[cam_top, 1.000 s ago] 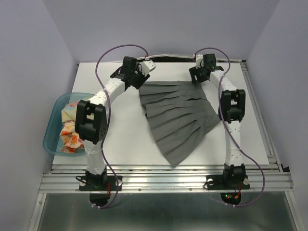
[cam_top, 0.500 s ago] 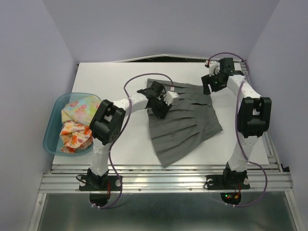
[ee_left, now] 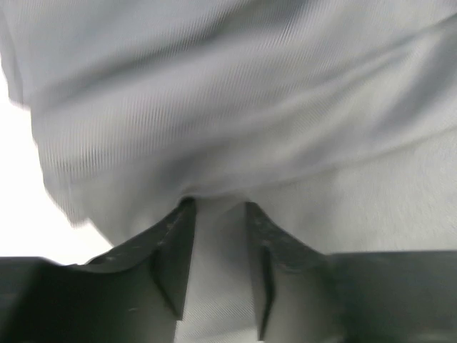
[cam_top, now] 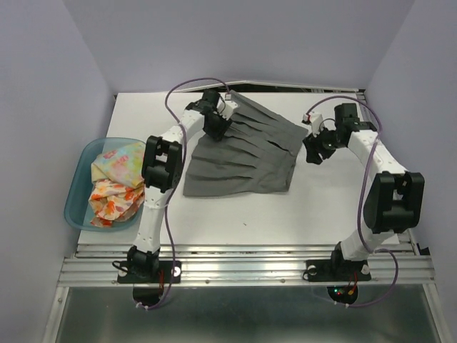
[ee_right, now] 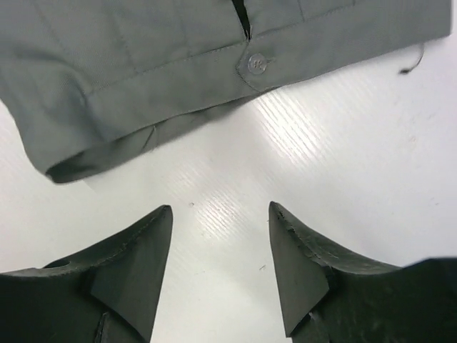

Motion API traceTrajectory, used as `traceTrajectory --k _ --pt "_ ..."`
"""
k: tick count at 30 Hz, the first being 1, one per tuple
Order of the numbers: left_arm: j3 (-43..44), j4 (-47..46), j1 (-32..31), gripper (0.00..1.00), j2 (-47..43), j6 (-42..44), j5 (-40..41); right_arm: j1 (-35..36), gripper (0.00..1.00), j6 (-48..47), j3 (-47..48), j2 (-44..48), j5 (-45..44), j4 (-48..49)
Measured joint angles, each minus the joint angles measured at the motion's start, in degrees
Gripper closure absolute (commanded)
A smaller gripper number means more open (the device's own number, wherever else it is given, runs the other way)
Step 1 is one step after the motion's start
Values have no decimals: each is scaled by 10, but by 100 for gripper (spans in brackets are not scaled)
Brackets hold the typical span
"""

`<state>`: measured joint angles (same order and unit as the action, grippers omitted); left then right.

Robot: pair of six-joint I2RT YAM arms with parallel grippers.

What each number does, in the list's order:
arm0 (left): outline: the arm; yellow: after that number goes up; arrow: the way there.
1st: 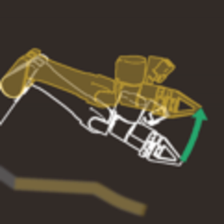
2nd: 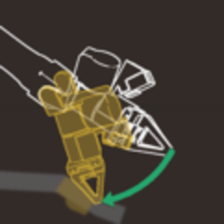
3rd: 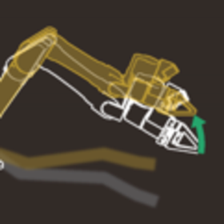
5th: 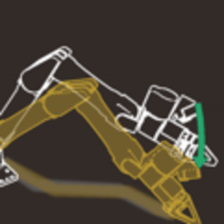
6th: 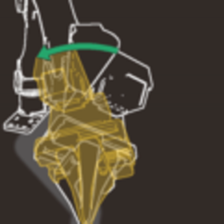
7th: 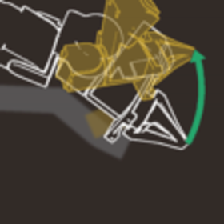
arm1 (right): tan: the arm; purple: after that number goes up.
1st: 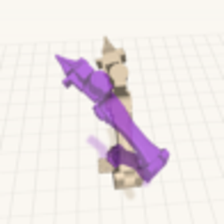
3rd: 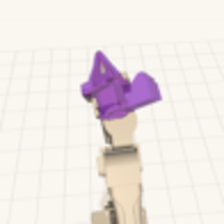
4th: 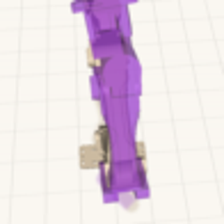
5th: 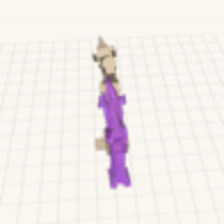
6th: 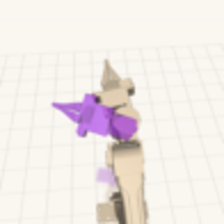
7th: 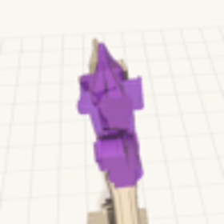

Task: Fold and stack the skirts
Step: Flatten the skirt out, then fold the skirt

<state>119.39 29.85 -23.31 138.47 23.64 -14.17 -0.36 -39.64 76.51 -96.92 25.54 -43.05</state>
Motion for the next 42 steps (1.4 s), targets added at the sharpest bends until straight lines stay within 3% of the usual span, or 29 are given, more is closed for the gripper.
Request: traceTrajectory --k 3,7,13,18,26,28,34,42 --pt "-3 18 21 42 -13 15 4 1 40 -26 -26 45 31 4" --pt "-115 9 15 33 -108 31 -26 33 39 -43 -65 95 43 29" --pt "-258 26 10 25 -311 80 -74 210 37 -57 -158 133 -11 127" --pt "-327 60 81 25 -414 168 -107 310 35 -67 -195 103 -69 188" --pt "-514 81 94 25 -465 296 -91 329 32 -83 -199 27 -152 241" --pt "-542 76 91 21 -469 317 -91 331 32 -91 -204 28 -162 242" --pt "-614 26 82 22 -505 366 -76 338 27 -104 -259 56 -178 249" --pt "-708 -55 9 26 -533 384 -38 338 22 -90 -263 102 -188 217"
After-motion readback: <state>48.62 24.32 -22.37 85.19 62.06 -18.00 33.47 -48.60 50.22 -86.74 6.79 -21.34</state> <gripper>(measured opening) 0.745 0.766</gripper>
